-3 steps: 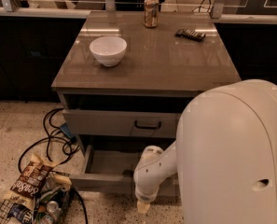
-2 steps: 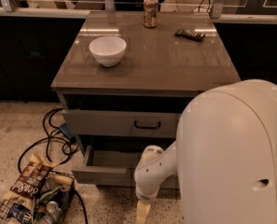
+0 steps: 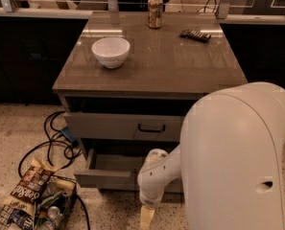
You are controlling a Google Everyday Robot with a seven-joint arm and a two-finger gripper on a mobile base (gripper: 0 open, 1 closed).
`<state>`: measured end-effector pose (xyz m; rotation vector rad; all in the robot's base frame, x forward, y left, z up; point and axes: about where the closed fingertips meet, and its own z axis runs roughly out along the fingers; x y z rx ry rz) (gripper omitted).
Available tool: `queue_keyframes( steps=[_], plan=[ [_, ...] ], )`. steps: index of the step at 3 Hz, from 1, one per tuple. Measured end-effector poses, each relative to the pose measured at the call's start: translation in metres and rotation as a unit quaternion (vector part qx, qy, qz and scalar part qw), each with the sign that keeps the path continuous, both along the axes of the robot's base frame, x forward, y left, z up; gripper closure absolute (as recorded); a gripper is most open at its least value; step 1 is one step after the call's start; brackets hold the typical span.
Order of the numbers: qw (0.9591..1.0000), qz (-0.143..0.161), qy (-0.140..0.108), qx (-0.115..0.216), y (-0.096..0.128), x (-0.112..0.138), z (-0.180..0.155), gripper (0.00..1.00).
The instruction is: Open middle drawer
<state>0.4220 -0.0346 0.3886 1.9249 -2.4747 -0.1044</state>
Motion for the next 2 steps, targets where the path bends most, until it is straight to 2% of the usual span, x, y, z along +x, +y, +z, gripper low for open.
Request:
queue_keyframes(
  steps=[2],
  plan=[
    [0.9999,-0.007,0.011,0.002,-0.0033,-0.0055,-0.0074,0.0]
  ],
)
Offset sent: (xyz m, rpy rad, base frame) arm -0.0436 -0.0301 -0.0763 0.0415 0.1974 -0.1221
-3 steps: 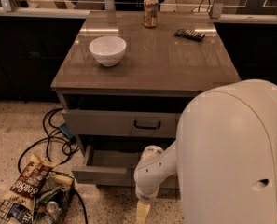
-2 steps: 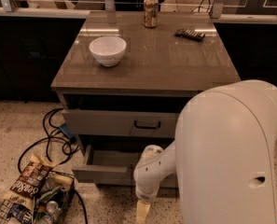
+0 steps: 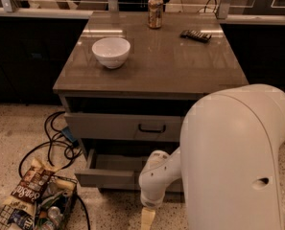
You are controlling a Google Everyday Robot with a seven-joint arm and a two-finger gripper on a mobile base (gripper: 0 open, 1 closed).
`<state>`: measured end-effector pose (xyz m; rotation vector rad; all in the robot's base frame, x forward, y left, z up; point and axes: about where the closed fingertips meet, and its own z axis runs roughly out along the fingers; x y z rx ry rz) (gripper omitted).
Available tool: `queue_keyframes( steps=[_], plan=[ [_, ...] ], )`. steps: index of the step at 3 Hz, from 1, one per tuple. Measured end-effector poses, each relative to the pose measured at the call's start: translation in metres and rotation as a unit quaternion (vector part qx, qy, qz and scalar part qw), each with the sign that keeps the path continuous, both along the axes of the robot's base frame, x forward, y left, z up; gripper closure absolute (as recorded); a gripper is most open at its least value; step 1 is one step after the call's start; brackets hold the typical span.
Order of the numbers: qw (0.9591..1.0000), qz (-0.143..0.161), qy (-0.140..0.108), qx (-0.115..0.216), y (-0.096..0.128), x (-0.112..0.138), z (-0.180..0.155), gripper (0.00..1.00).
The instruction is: Open middle drawer
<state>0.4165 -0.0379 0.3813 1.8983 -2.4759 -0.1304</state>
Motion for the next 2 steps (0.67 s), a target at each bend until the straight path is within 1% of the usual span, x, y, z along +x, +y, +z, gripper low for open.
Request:
queue_keyframes(
  steps=[2],
  plan=[
    [1.0,0.0,0.0,0.0,-0.0001,-0.0002,-0.0002,0.0]
  ],
)
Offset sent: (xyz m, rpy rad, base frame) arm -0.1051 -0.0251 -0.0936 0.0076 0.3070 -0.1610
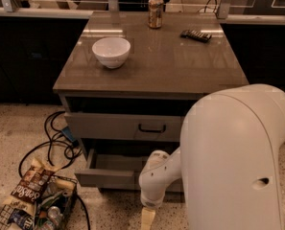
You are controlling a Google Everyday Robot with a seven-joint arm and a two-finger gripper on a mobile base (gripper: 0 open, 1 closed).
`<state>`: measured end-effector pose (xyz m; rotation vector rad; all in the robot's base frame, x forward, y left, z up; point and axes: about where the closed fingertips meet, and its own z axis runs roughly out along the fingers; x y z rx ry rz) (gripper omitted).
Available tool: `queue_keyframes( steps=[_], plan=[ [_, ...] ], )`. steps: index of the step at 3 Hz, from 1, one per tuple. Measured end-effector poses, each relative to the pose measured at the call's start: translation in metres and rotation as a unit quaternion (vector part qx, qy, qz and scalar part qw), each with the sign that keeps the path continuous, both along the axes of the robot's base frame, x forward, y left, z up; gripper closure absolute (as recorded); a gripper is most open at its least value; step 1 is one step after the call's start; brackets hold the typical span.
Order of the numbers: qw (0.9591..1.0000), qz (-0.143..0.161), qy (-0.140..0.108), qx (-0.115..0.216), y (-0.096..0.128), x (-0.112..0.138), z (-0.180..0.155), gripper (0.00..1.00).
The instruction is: Open middle drawer
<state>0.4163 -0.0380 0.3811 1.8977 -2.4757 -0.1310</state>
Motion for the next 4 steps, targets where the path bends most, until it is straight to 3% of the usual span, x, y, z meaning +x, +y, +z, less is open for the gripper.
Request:
queue_keyframes(
  steps=[4],
  plan=[
    [1.0,0.0,0.0,0.0,-0.0001,-0.0002,-0.0002,0.0]
  ],
)
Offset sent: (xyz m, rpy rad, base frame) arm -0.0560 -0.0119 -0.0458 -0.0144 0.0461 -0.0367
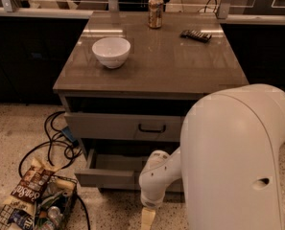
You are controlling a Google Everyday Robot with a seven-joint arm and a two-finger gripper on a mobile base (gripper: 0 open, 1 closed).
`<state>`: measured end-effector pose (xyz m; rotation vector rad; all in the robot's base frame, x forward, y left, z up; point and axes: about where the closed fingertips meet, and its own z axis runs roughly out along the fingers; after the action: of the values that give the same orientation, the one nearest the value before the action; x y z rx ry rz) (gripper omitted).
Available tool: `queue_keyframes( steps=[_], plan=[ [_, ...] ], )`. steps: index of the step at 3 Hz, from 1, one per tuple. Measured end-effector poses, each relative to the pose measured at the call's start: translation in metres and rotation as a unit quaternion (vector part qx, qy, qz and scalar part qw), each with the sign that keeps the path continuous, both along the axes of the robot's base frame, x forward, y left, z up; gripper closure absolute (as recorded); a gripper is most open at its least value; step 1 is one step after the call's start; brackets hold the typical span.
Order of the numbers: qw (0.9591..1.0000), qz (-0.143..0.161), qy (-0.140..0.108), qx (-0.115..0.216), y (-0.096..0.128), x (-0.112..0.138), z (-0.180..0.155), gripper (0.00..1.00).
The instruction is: Open middle drawer
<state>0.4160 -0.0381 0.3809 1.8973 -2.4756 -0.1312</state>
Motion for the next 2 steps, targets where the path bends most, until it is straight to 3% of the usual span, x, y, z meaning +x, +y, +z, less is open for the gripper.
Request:
queue_keyframes(
  steps=[2],
  plan=[
    [1.0,0.0,0.0,0.0,0.0,0.0,0.0,0.0]
  ],
)
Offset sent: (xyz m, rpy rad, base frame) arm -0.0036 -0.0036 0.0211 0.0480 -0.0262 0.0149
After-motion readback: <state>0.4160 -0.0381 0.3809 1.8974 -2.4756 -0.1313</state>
